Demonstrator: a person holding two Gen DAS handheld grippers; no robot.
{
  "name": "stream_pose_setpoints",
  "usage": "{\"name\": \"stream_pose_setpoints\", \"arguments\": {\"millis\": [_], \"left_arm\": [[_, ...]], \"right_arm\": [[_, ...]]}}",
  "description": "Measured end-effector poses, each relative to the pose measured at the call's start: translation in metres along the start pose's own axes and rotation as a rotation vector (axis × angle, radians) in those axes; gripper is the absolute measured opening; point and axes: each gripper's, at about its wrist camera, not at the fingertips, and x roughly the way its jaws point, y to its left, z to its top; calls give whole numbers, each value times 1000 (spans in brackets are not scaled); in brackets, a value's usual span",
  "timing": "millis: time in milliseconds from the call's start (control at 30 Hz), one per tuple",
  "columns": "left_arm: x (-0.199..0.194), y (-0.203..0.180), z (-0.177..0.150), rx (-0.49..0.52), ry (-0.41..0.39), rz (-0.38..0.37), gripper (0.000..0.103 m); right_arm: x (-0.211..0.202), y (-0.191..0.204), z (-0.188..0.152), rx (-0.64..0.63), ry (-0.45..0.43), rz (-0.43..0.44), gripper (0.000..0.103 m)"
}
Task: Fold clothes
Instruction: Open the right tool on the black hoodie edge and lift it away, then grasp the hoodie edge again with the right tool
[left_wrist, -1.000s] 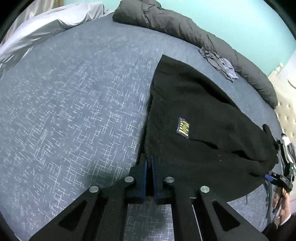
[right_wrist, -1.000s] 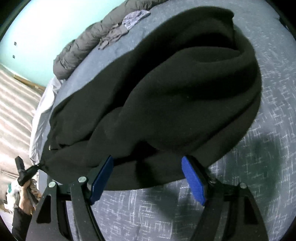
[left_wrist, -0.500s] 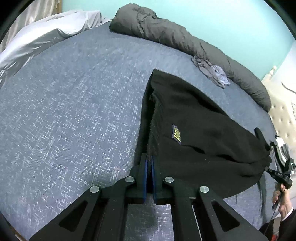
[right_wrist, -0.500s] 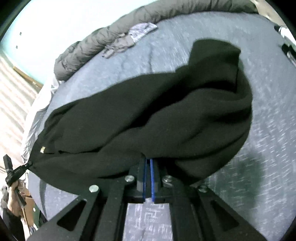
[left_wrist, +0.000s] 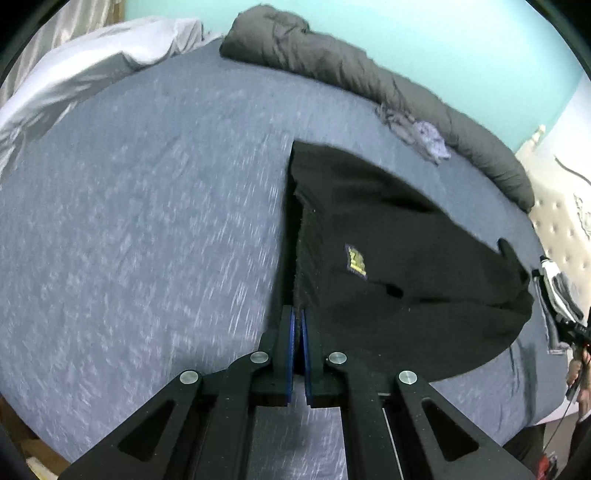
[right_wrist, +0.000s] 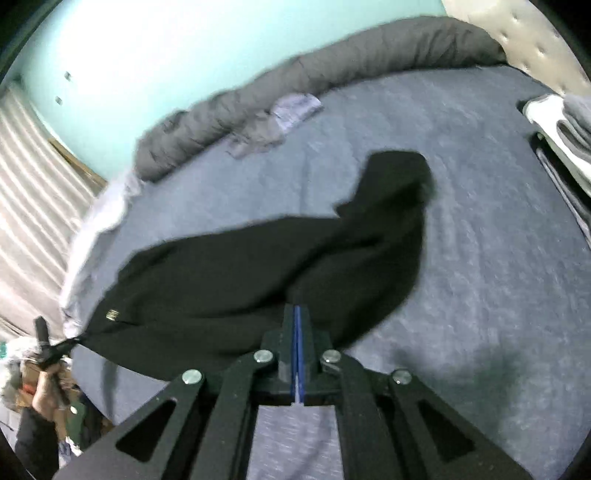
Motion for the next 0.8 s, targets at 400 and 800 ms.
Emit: {"name": "stream_pose_setpoints", "arguments": {"millis": [400,800], "left_arm": [[11,20,-12,-74,59,59,17],[-47,10,-3,-65,-41,11,47]], "right_arm": [[29,-41,-32,73,101,-59,40],[-21,-16,-18,66,79,-41,68]]}}
